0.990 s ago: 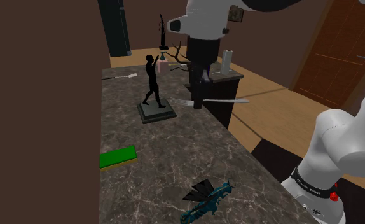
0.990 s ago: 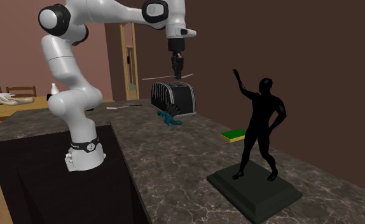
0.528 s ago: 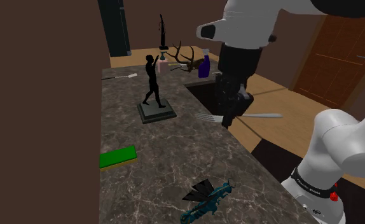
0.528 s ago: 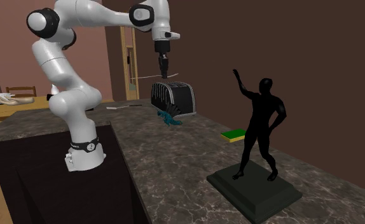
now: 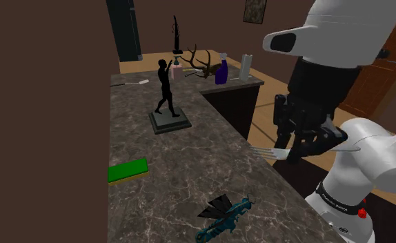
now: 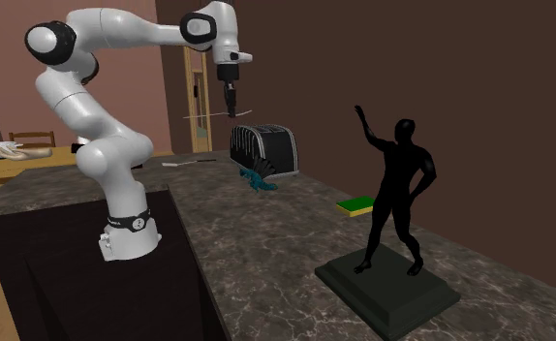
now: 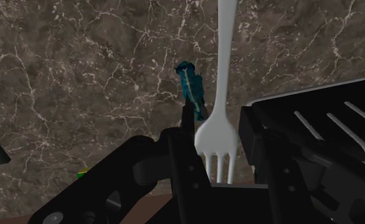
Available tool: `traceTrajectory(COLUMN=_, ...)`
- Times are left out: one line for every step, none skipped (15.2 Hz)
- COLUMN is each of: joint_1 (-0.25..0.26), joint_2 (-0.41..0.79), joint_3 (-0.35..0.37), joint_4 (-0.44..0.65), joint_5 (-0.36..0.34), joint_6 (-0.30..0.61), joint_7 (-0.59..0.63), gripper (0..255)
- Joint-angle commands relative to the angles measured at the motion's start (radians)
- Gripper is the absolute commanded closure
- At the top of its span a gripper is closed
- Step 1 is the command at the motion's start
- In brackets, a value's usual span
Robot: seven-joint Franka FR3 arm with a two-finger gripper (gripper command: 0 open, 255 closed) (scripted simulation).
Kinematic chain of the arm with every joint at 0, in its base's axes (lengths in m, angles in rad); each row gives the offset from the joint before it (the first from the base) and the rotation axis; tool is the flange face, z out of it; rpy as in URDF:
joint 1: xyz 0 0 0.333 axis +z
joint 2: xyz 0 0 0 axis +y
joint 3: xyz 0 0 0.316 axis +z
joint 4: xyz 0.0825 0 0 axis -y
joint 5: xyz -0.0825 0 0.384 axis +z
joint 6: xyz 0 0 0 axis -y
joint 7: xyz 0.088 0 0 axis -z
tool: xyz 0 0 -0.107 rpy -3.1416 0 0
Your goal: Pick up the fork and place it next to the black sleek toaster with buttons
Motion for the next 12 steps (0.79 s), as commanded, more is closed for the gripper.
traceTrajectory(joint_1=0.026, joint_2=-0.058, joint_3=0.016, joint_4=-0.028, joint_5=0.028, joint_6=-0.025, joint_7=0.033, gripper=255)
traceTrajectory(joint_1=0.037, joint_2=-0.079, joint_3=0.028, joint_4=-0.034, joint_5=0.041, joint_6=-0.035, joint_7=0.051, gripper=255)
traceTrajectory(joint_1=0.048, joint_2=-0.098, joint_3=0.040, joint_4=-0.040, joint_5=0.054, joint_6=-0.045, joint_7=0.070, gripper=255)
traceTrajectory(joint_1=0.059, joint_2=-0.117, joint_3=0.052, joint_4=-0.044, joint_5=0.068, joint_6=-0.056, joint_7=0.090, gripper=255)
traceTrajectory(joint_1=0.070, joint_2=-0.134, joint_3=0.065, joint_4=-0.047, joint_5=0.082, joint_6=-0.066, joint_7=0.109, gripper=255)
traceTrajectory(joint_1=0.081, joint_2=-0.151, joint_3=0.078, joint_4=-0.049, joint_5=0.096, joint_6=-0.076, joint_7=0.129, gripper=255)
traceTrajectory(joint_1=0.091, joint_2=-0.167, joint_3=0.091, joint_4=-0.049, joint_5=0.111, joint_6=-0.087, joint_7=0.150, gripper=255)
traceTrajectory(joint_1=0.102, joint_2=-0.182, joint_3=0.105, joint_4=-0.049, joint_5=0.125, joint_6=-0.096, joint_7=0.171, gripper=255)
traceTrajectory(joint_1=0.112, joint_2=-0.196, joint_3=0.119, joint_4=-0.047, joint_5=0.140, joint_6=-0.106, joint_7=0.192, gripper=255)
traceTrajectory(joint_1=0.122, joint_2=-0.209, joint_3=0.133, joint_4=-0.045, joint_5=0.155, joint_6=-0.116, joint_7=0.214, gripper=255)
traceTrajectory(joint_1=0.131, joint_2=-0.221, joint_3=0.148, joint_4=-0.041, joint_5=0.170, joint_6=-0.125, joint_7=0.236, gripper=255)
traceTrajectory(joint_1=0.140, joint_2=-0.232, joint_3=0.163, joint_4=-0.036, joint_5=0.185, joint_6=-0.134, joint_7=0.258, gripper=255)
